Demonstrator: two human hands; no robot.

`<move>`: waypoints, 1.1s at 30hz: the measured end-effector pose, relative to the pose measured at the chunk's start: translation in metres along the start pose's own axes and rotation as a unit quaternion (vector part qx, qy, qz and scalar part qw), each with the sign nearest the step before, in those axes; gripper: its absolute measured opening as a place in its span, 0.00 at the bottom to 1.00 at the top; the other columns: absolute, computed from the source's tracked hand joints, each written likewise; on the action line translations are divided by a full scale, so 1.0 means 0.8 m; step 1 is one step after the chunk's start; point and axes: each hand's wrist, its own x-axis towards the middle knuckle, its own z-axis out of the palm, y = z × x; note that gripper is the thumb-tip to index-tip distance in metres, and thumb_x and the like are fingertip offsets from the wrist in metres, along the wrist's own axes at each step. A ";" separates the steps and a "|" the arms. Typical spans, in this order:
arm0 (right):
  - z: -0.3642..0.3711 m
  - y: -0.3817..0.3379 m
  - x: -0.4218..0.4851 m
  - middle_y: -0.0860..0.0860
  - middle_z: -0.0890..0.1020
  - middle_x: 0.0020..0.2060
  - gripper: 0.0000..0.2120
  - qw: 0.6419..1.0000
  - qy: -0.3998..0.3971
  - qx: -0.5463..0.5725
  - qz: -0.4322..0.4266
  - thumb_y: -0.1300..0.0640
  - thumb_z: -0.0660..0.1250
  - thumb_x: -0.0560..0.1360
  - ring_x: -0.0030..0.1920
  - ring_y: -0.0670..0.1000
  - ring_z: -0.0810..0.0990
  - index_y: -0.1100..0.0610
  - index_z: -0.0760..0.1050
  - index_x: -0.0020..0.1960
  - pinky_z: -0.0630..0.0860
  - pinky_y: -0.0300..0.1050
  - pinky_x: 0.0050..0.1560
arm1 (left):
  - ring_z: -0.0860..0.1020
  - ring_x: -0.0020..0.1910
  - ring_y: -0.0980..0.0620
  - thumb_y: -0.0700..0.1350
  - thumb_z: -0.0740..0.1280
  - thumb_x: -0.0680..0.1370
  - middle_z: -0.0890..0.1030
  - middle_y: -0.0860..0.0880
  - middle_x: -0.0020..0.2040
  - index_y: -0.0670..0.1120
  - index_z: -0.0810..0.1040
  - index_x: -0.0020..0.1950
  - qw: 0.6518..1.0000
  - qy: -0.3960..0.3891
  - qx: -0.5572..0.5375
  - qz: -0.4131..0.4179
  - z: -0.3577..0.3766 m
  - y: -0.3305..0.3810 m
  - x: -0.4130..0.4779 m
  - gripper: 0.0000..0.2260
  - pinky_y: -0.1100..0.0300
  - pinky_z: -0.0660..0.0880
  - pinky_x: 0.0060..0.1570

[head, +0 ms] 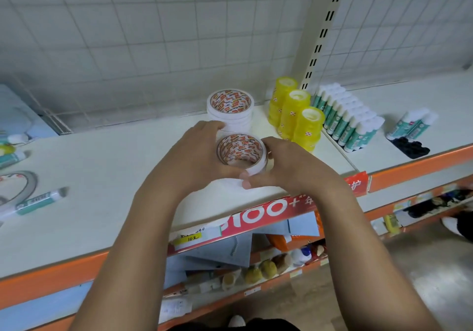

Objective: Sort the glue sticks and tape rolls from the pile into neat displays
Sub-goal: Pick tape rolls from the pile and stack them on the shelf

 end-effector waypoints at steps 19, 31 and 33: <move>0.000 0.000 -0.002 0.51 0.77 0.62 0.44 1.000 0.000 0.004 0.010 0.40 0.81 0.59 0.62 0.51 0.75 0.54 0.69 0.69 0.73 0.43 0.57 | 0.76 0.47 0.57 0.63 0.79 0.60 0.78 0.54 0.52 0.50 0.73 0.60 0.999 -0.017 -0.012 -0.029 0.009 -0.006 0.007 0.35 0.61 0.75 0.44; 0.006 -0.107 -0.001 0.49 0.79 0.59 0.20 0.977 0.143 -0.043 -0.150 0.47 0.72 0.73 0.59 0.48 0.77 0.52 0.77 0.63 0.70 0.38 0.59 | 0.77 0.48 0.54 0.55 0.73 0.73 0.78 0.55 0.51 0.51 0.76 0.60 0.996 0.003 0.028 -0.083 -0.052 -0.072 -0.054 0.18 0.58 0.74 0.49; 0.033 -0.136 0.013 0.46 0.80 0.58 0.18 0.979 0.104 -0.053 -0.167 0.46 0.71 0.74 0.56 0.47 0.78 0.50 0.76 0.62 0.74 0.45 0.58 | 0.77 0.48 0.54 0.55 0.71 0.75 0.78 0.56 0.50 0.51 0.76 0.60 0.994 0.031 0.054 -0.088 -0.070 -0.090 -0.077 0.16 0.54 0.76 0.50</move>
